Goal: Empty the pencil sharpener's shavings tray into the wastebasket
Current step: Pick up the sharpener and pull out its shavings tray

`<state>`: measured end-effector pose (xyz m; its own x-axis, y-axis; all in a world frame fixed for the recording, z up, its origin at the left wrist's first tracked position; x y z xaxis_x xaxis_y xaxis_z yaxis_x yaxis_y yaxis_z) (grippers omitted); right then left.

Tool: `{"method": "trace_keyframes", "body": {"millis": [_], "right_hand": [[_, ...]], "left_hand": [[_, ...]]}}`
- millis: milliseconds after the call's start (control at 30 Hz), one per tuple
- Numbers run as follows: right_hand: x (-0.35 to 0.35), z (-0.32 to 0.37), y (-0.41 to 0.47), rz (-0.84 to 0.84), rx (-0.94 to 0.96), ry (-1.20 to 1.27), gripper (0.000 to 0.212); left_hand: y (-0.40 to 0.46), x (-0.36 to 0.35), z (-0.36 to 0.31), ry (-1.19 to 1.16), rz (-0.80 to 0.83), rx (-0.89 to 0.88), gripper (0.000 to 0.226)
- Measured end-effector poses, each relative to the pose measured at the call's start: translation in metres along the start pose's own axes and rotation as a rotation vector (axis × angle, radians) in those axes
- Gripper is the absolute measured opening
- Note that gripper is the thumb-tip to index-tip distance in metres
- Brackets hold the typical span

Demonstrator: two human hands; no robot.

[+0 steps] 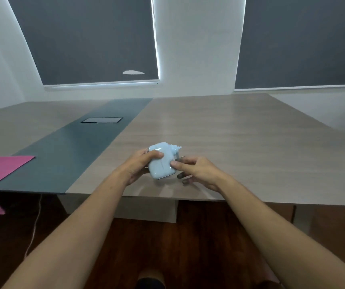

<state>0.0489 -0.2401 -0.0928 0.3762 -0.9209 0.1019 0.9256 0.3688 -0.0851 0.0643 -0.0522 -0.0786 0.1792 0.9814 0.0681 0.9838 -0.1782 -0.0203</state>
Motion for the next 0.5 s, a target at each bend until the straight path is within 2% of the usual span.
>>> {"method": "trace_keyframes", "body": {"millis": [333,500], "right_hand": [[0.023,0.003,-0.002,0.046,0.057,-0.034,0.040],[0.030,-0.003,0.001,-0.067,0.080,0.040,0.035]], "left_hand": [[0.005,-0.015,-0.007,0.046,0.146,-0.012,0.069],[0.005,-0.015,-0.007,0.059,0.156,-0.005,0.058]]}}
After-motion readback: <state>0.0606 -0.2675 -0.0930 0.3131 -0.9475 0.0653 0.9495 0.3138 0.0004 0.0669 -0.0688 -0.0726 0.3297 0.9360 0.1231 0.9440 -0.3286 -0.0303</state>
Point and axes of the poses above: each hand's wrist, its own y-axis towards the middle knuckle, its own x-axis out of the back of the hand, z = x × y, the point moved 4 cm from there along y, towards the middle knuckle, and after that the axes turned 1 degree about -x, right-handed, at the moved point
